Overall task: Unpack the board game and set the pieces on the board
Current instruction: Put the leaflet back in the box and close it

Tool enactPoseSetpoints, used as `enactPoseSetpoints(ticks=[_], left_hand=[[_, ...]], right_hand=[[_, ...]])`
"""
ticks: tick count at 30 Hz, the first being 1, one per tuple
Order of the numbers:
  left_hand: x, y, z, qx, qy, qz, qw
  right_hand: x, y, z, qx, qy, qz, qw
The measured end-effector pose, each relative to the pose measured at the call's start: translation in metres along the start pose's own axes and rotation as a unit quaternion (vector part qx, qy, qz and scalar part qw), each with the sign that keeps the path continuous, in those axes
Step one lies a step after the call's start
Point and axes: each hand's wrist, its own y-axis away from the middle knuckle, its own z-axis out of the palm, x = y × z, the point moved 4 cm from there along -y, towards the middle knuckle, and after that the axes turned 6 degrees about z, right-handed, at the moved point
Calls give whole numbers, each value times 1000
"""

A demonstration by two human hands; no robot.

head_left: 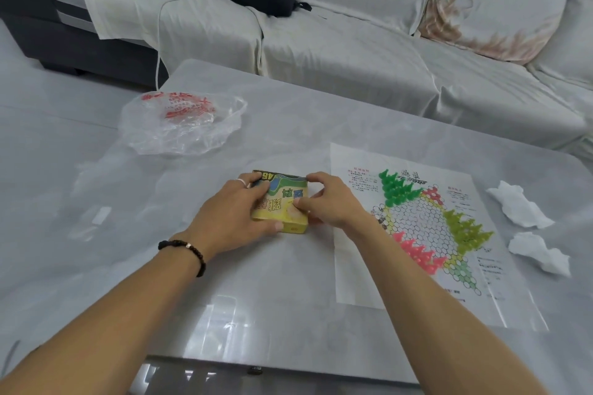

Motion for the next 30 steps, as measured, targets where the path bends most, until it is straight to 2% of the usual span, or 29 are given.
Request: enactPoseSetpoints(ticks=[3,15,22,30], left_hand=[[-17,17,-10,-8,-32,9,999],[-130,98,-72,69,-70,-66,993],[-159,84,-87,83,-56,-66,993],[-159,79,-101,82,-15,-62,995]], right_hand=[[-12,5,21,-14,-4,-9,1000],[-120,11,147,-57,28,-75,995],[-149,-7,163,-32,35,-72,996],[-149,-17,152,-35,27,-50,998]])
